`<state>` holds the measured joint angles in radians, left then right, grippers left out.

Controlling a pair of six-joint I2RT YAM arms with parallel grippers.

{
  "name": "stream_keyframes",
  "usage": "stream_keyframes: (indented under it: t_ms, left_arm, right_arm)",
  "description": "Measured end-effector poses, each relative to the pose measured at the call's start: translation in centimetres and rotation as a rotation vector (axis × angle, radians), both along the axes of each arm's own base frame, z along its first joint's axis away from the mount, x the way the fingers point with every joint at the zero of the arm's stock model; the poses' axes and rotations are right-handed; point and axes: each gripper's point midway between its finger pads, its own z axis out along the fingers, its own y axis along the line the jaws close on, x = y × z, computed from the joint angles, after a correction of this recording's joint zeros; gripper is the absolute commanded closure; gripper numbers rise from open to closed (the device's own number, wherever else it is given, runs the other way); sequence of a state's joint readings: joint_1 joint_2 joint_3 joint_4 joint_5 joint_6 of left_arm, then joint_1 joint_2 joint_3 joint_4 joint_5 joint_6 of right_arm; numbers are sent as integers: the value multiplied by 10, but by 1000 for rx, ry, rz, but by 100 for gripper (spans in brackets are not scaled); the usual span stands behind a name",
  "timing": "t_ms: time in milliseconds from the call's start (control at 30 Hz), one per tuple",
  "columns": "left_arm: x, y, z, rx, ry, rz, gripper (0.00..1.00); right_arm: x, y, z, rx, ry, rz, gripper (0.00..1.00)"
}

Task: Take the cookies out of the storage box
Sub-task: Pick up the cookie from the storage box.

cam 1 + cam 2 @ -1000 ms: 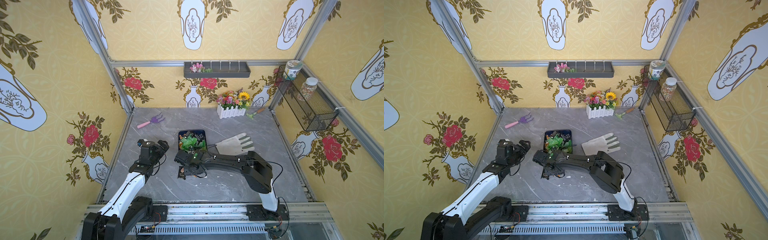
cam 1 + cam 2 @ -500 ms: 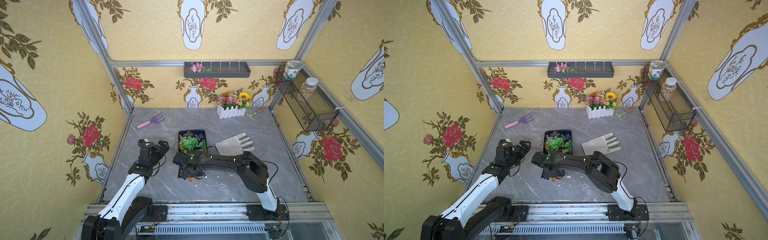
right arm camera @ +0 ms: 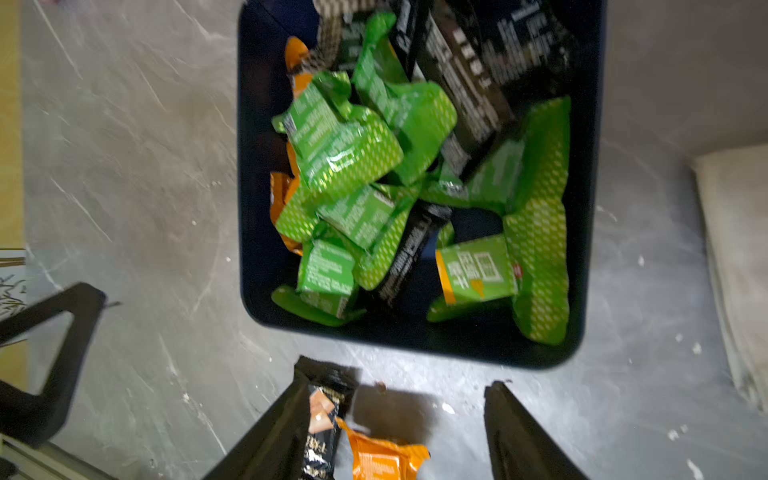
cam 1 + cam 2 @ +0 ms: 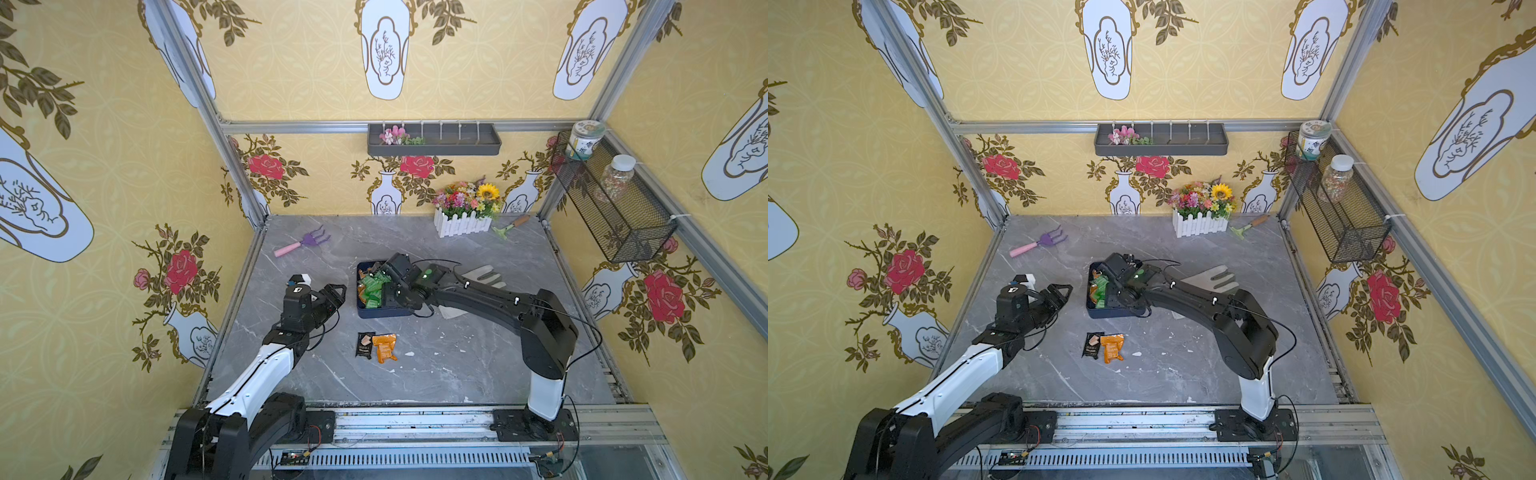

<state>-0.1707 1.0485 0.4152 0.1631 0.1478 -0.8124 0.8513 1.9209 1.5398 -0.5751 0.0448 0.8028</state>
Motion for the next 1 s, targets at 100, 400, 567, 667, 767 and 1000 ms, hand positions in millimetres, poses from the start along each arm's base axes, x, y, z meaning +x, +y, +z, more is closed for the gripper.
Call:
stream_keyframes:
  t_ms: [100,400,567,667,767,1000]
  left_arm:
    - [2,-8,-4,-25,6,-39,32]
    - [1,-19,-22,-82,52,-80,37]
    - [-1,-22,-28,-103,68,-86,38]
    - [0,-23,-30,-110,67,-90,38]
    - [-2,-23,-35,-113,76,-92,38]
    - [-1,-26,-35,-121,71,-105,43]
  right_arm:
    - [27,11,-7,45,-1,-5,29]
    - [42,36,-20,60,-33,240,30]
    - [43,22,-29,-14,-90,457,30]
    - [40,13,-35,-41,-88,554,30]
    - [40,17,-39,-47,-97,633,30]
    - [38,24,-58,-59,-86,727,30]
